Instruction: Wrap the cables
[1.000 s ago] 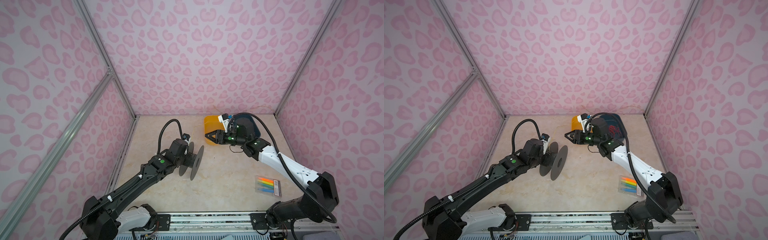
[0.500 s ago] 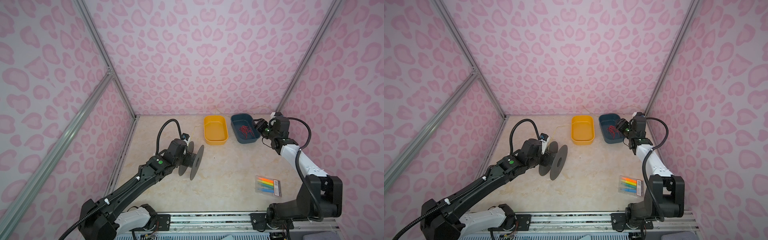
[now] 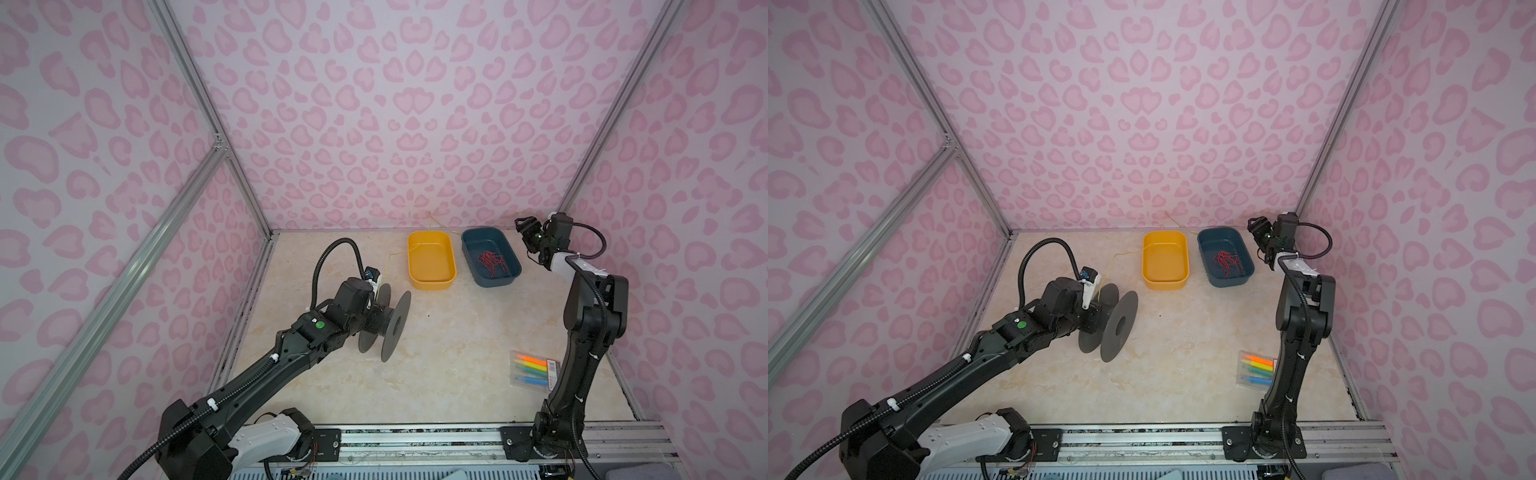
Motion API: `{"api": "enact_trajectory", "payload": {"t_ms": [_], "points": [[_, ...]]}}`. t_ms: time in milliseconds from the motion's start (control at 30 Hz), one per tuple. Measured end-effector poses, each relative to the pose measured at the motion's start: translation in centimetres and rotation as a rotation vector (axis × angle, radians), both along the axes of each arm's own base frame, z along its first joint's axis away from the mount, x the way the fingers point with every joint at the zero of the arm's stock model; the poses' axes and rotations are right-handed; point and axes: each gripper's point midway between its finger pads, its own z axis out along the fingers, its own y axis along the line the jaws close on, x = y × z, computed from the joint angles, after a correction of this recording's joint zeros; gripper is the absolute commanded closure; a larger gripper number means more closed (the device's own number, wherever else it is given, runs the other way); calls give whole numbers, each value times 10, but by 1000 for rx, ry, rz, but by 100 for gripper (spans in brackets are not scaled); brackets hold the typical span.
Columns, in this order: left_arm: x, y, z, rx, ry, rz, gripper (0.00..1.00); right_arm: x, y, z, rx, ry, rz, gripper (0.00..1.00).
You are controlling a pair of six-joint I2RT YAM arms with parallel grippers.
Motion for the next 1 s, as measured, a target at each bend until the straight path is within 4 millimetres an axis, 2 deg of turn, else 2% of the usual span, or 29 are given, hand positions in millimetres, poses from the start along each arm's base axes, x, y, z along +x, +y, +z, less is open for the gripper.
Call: {"api": "enact_trajectory", "payload": {"t_ms": [267,367,500,667,800,900,1000], "points": [[-3,1,-4,14,17,-10,96,62,-8,-28,53,-15,26,30],[-5,2,-6,21,25,-10,96,74,-8,-41,95,1,20,40],[-5,3,-6,24,23,-10,96,89,-8,-46,129,-8,18,60],[-5,4,-5,24,21,-10,96,99,-8,-46,170,-25,12,82],[-6,5,-5,28,25,-9,96,101,-10,-38,207,-45,1,95],[-7,6,-6,36,29,-10,96,103,-12,-33,240,-64,-3,100],[-7,6,-5,41,26,-10,96,105,-14,-26,262,-90,-1,100]]}}
